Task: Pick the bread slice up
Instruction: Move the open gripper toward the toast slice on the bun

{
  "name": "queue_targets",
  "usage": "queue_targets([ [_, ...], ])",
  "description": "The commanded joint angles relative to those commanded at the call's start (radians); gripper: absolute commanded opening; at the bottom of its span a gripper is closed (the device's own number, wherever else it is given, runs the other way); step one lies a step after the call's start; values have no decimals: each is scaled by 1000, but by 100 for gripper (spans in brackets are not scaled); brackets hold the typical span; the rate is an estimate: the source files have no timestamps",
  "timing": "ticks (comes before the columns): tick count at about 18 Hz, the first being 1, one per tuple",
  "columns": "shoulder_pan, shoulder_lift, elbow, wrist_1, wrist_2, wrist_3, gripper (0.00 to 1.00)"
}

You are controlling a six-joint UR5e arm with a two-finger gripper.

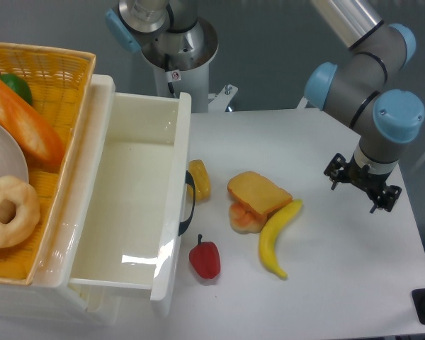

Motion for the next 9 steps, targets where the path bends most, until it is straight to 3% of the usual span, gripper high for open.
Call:
queue_targets([
  [4, 0, 14, -21, 0, -6, -11, 100],
  [9, 5, 78, -112, 8, -99, -55, 100],
])
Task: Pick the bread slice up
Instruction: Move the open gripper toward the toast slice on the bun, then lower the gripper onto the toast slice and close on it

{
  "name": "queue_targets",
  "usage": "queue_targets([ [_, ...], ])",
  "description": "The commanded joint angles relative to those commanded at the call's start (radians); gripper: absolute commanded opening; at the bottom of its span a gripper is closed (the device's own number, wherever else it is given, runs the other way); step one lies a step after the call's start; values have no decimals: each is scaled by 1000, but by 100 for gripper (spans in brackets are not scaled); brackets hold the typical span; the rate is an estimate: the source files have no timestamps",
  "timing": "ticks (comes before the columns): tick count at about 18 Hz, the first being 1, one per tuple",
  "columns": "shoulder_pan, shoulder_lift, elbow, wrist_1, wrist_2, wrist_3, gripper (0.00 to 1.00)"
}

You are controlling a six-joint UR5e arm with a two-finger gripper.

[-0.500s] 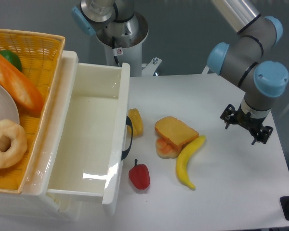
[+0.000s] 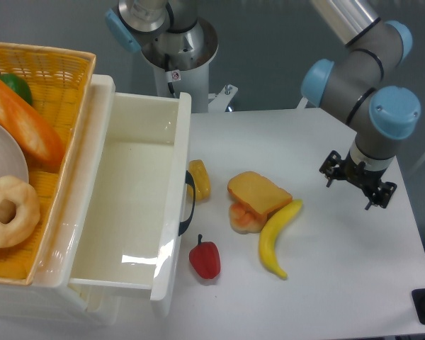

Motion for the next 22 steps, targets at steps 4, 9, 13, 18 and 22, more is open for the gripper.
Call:
queue_targets([
  [4, 17, 21, -58, 5, -88, 9, 100],
  [9, 8, 29, -80, -6, -89, 1, 100],
  [13, -43, 5, -92, -6, -89, -9, 100],
  [18, -77, -14, -77, -3, -92, -8, 100],
  [22, -116, -14, -91, -8, -92, -8, 99],
])
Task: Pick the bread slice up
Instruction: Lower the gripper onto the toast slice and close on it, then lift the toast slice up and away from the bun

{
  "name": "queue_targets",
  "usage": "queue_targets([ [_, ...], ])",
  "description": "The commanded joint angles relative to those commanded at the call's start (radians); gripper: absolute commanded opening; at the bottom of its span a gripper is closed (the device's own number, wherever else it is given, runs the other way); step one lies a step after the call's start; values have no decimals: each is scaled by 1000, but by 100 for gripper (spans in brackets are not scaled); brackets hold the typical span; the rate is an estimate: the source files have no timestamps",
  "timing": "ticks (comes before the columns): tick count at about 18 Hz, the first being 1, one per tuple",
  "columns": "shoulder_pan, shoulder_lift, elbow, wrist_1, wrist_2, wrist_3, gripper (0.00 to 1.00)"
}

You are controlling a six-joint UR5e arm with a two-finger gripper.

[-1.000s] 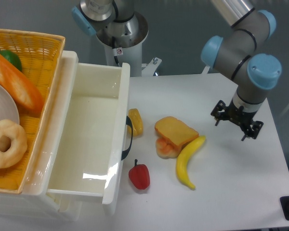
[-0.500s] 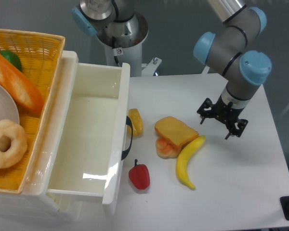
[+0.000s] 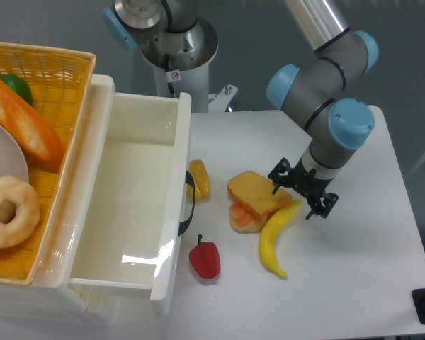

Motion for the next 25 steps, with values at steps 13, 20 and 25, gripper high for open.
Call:
queue_targets([
  [13, -74, 0, -9, -100, 8, -2, 24],
  [20, -69, 15, 11, -101, 9, -9, 0],
  [25, -19, 61, 17, -101, 11, -35, 0],
])
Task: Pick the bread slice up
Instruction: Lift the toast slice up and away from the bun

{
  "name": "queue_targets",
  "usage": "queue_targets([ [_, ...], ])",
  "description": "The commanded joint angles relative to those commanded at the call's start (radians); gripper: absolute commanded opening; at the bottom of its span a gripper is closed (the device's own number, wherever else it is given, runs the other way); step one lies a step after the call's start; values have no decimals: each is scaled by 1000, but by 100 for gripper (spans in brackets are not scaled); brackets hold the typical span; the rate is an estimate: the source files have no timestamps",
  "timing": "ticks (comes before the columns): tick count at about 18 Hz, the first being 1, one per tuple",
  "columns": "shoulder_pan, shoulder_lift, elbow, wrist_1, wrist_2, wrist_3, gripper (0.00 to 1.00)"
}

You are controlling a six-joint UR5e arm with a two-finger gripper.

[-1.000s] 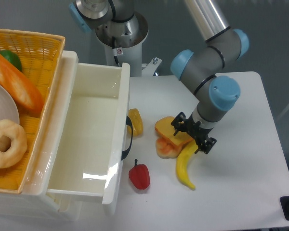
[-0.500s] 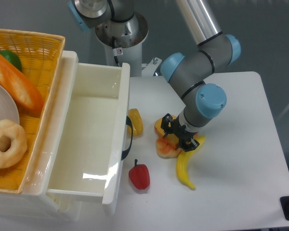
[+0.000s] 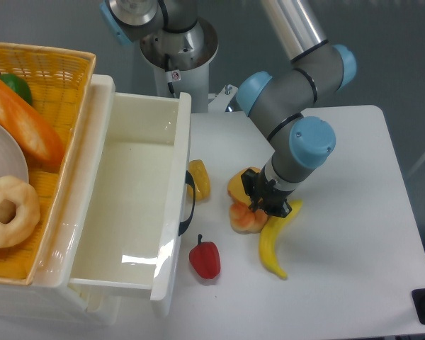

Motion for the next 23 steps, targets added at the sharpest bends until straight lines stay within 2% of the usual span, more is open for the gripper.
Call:
queue_targets([
  [3, 48, 15, 44, -3, 2, -8, 0],
  [7, 101, 12, 136, -67, 15, 3, 0],
  [9, 133, 8, 169, -71, 69, 9, 0],
  [12, 166, -15, 225, -67, 80, 15, 0],
  [14, 169, -35, 270, -74, 124, 37, 0],
  [16, 161, -37, 279, -74, 176, 72, 0],
  [19, 155, -40, 313, -104, 183, 87, 0],
  [23, 135, -38, 325, -121, 203, 95, 0],
])
